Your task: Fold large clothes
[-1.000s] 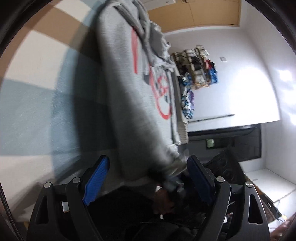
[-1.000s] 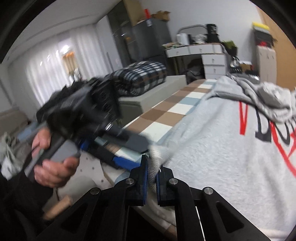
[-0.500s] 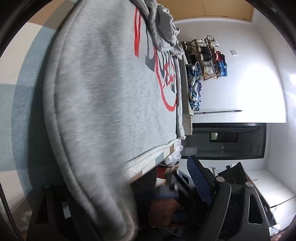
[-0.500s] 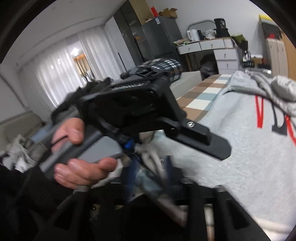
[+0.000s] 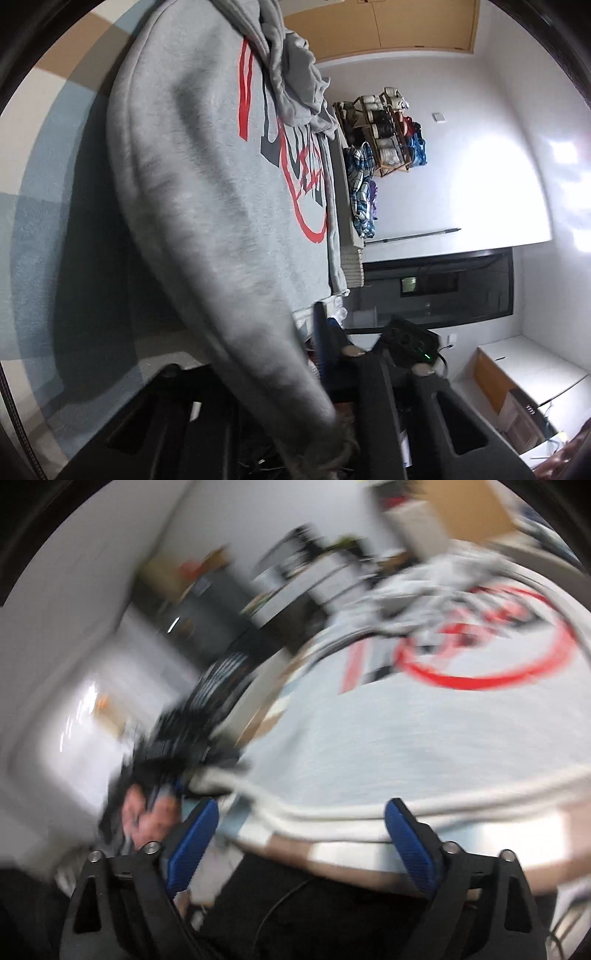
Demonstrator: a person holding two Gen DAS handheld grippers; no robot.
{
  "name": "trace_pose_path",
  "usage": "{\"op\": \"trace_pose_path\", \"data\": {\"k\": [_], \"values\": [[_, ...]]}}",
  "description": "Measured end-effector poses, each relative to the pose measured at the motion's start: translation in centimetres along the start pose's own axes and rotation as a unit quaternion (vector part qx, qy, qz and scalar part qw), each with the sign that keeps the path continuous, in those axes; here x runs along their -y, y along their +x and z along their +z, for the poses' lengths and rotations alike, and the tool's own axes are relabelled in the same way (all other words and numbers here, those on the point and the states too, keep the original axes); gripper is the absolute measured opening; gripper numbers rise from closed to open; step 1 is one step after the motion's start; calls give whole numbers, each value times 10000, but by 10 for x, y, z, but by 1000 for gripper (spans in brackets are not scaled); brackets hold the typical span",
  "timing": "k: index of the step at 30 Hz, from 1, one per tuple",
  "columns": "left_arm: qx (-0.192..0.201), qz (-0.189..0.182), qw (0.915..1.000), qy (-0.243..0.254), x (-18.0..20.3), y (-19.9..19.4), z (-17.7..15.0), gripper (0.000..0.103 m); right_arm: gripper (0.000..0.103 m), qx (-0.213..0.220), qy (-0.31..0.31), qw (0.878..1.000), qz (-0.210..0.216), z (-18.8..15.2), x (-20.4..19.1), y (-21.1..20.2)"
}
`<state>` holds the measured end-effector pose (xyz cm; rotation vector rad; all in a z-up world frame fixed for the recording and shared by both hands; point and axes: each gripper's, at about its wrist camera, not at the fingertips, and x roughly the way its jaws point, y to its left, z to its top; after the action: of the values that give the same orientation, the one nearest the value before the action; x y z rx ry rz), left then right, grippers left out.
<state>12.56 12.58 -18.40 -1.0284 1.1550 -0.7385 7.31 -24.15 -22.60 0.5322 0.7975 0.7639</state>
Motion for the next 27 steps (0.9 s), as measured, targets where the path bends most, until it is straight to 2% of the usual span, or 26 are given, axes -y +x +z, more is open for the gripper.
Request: {"op": "trace_pose_path", "data": {"k": [3, 4, 6, 8, 9, 11, 14, 16, 17, 19, 21, 25, 27], "values": [[21, -210, 9998, -72, 3, 2, 3, 4, 97, 266, 1044, 9937, 293, 4, 38, -25], [52, -280, 9996, -78, 7, 2, 4, 3, 99, 278, 1196, 9916, 407, 1, 41, -28], [108, -422, 9990, -54, 17, 1, 8, 3, 103, 114, 1469, 9844, 962, -2, 40, -22], [155, -533, 9984, 77, 32, 0, 13, 3, 103, -205, 1668, 9737, 1536, -3, 33, -4], [178, -601, 9979, 147, 37, -1, 14, 3, 103, -415, 1828, 9627, 1953, -5, 25, 13], [205, -848, 9959, 222, 46, -3, 16, 3, 103, -686, 2034, 9481, 2347, -8, 13, 41], [227, -899, 9953, 293, 53, -3, 19, 3, 103, -954, 2353, 9293, 2680, -7, 7, 81], [234, -910, 9951, 297, 54, -3, 19, 3, 103, -931, 2717, 9164, 2787, -3, 10, 101], [266, -925, 9949, 316, 53, -4, 18, 3, 103, -777, 2948, 9082, 2868, 0, 14, 108], [278, -948, 9946, 326, 53, -4, 18, 3, 103, -487, 3114, 9038, 2895, 5, 22, 109], [371, -1173, 9917, 381, 51, -7, 16, 3, 103, -286, 3178, 9090, 2681, 10, 28, 108], [499, -1265, 9900, 368, 47, -14, 16, 3, 103, -9, 3169, 9211, 2263, 16, 31, 98], [587, -1329, 9884, 442, 47, -18, 17, 3, 103, 473, 3202, 9280, 1846, 14, 32, 80]]}}
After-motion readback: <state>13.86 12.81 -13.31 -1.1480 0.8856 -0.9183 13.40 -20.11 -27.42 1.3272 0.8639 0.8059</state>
